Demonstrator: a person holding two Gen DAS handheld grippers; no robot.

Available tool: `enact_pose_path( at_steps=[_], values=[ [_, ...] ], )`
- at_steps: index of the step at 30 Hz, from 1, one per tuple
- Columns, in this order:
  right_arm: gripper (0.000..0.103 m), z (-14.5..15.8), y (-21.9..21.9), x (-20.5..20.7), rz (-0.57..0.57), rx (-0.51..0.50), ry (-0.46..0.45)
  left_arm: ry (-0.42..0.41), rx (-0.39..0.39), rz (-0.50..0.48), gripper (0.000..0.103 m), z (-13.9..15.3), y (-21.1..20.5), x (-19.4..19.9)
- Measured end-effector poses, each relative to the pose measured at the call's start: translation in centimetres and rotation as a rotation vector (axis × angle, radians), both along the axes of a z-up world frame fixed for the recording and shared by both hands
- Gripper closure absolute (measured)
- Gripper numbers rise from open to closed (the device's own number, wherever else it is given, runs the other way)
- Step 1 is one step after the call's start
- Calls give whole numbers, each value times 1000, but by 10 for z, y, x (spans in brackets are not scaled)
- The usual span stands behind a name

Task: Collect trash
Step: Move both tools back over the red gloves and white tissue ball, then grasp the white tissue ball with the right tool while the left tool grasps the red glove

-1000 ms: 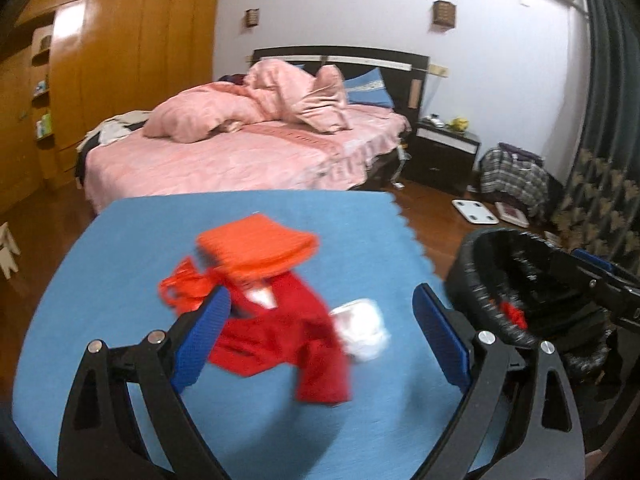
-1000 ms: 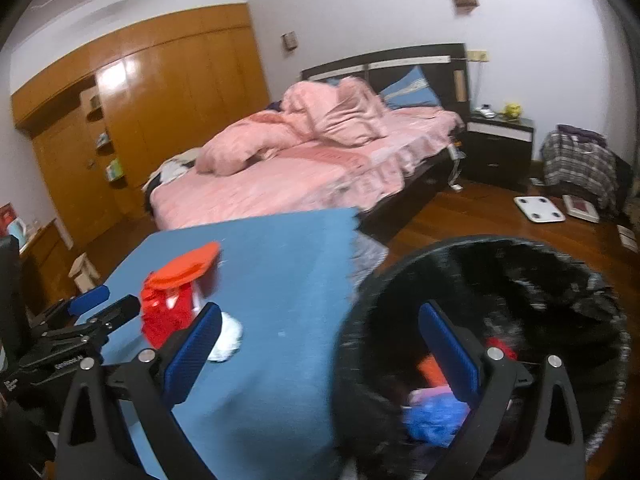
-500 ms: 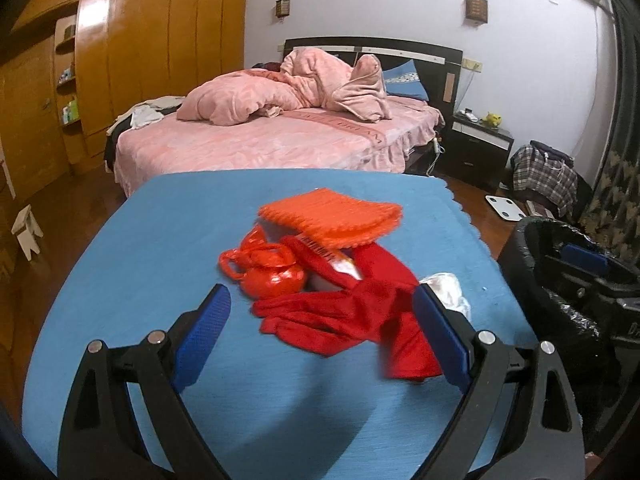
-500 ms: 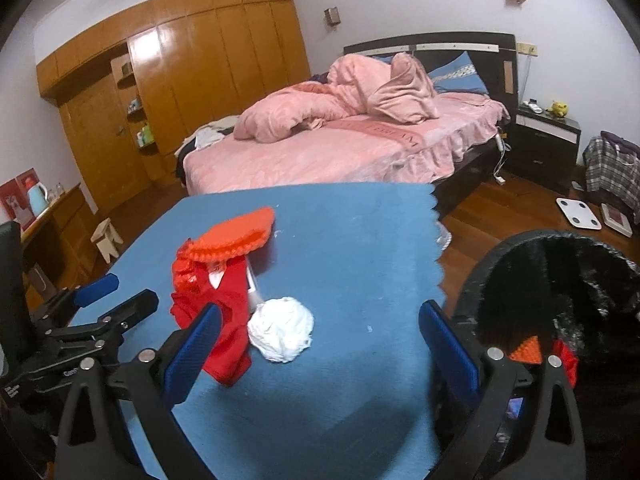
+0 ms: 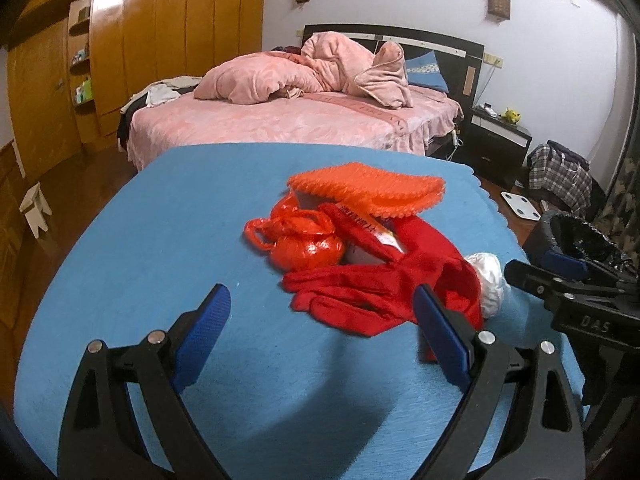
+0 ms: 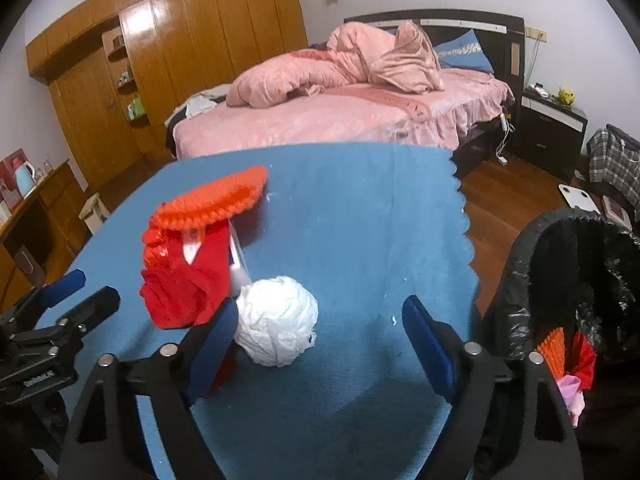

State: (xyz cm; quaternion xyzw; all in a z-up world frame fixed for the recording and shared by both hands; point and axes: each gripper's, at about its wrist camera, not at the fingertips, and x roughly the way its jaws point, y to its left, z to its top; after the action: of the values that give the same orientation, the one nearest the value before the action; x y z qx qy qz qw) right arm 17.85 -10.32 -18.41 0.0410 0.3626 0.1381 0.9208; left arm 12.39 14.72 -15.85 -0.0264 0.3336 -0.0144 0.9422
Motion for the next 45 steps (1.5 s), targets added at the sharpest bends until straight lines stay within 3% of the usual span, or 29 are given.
enact_pose_path(
  at_steps=[14, 17, 22, 37, 41, 45],
  values=[
    [30, -21, 24, 10, 68, 4, 75, 18, -11, 7, 13, -10, 0, 4],
    [37, -25, 29, 12, 95, 8, 97, 30, -15, 11, 13, -13, 1, 6],
    [62, -27, 35, 11, 152, 33, 112, 39, -14, 6, 13, -15, -1, 8],
    [63, -18, 4, 0, 48, 45, 75, 81, -48, -30, 14, -23, -19, 24],
    [63, -21, 0, -2, 43, 43, 79, 119, -62, -51, 26, -29, -26, 33],
    [63, -23, 0, -2, 44, 37, 80, 160, -61, -98, 52, -36, -36, 39]
  ],
)
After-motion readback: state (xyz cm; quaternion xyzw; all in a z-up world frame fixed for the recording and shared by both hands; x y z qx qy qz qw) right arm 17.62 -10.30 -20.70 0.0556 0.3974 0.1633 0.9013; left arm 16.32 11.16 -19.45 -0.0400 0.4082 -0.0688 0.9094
